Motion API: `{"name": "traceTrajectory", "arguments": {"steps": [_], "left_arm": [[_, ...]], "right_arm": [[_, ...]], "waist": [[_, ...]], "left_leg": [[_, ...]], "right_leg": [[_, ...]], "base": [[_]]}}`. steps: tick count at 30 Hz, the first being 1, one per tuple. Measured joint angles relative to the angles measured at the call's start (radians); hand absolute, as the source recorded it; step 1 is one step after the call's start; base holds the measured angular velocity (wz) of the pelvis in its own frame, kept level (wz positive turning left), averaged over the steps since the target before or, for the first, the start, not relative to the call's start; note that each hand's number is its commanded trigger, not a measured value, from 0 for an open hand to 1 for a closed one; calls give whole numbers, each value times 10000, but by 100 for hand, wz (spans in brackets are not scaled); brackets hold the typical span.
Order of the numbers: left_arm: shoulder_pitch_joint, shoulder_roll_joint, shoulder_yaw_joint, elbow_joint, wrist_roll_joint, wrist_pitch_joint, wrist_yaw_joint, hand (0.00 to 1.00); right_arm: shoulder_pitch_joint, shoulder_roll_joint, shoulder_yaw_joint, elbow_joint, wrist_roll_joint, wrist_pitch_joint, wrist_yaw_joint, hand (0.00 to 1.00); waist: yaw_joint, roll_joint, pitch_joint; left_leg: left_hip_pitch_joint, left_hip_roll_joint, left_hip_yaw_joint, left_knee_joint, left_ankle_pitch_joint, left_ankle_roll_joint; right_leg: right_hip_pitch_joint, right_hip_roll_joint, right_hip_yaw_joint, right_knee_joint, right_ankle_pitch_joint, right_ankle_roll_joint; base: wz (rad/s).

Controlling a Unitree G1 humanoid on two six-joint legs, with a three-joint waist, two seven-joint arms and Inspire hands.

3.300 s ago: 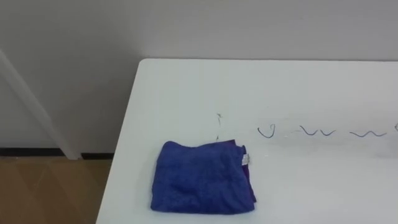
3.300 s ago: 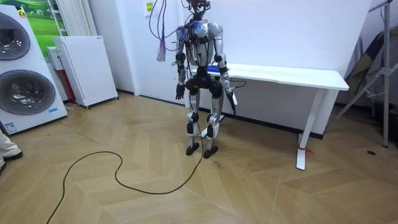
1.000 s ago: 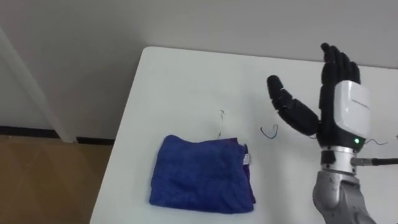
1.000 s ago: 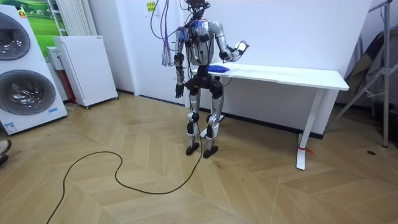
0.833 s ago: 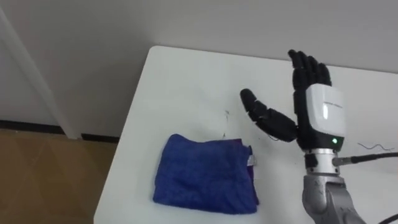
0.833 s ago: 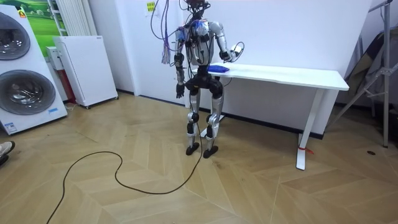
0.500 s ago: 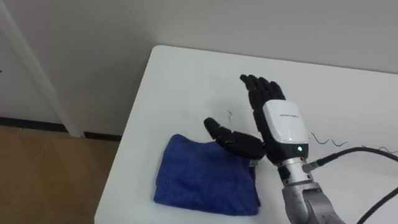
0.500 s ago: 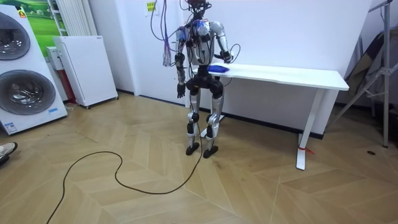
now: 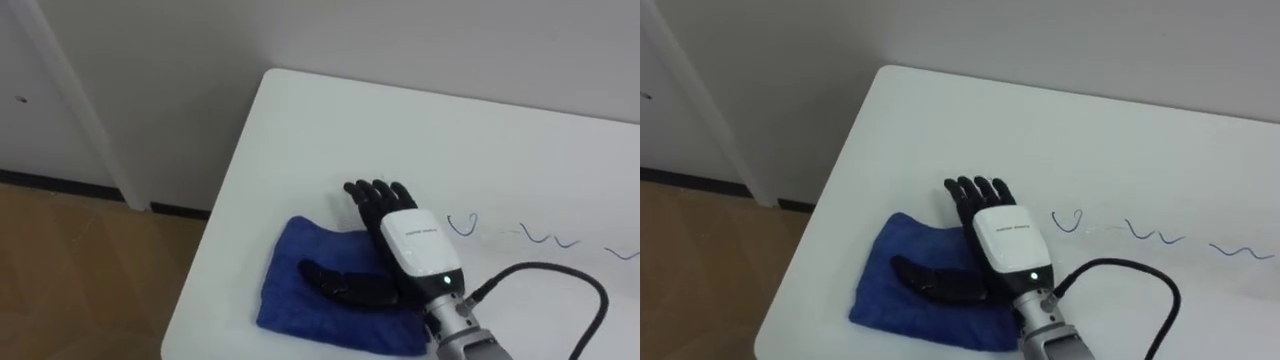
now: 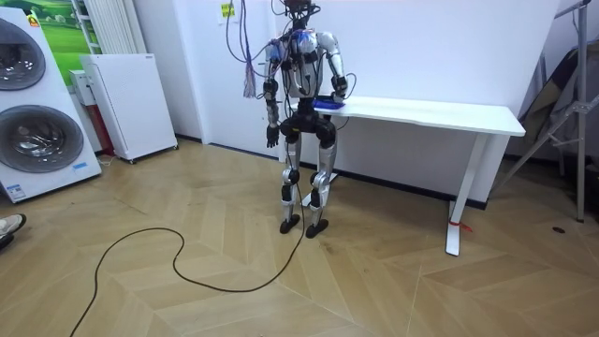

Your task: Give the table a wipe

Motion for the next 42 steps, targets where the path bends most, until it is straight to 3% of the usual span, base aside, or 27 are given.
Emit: {"name": "traceTrajectory", "arguments": {"steps": [7,24,32,42], "left_arm": [[-215,66,-256,871,-191,-12,23,0],[-242,60,-333,1047,-166,-15,22,0],[-306,62,-370,1051,-186,-281,70,0],[-333,62,-372,1105,-185,-399,89,0]], "right_arm": [[-3,2,-3,825,-343,-24,-258,0],[149,0,41,569,-1096,-158,-1050,0],[527,-2,174,76,-1754,-859,-1740,0],[538,-3,201,76,-1905,-1136,-1998,0]], "waist": [[3,-27,-46],[116,-73,-40],[163,-31,-48],[192,-14,-55]], "left_leg": [[15,-12,1,2,0,1],[20,-25,-18,3,1,1],[0,-26,48,4,1,1],[-9,-26,59,5,1,2]], "right_leg": [[38,-14,-42,-22,4,7],[50,-17,-8,-32,11,20],[16,-16,19,-30,15,26],[-1,-19,28,-29,22,37]], "base": [[0],[0],[0],[0]]}}
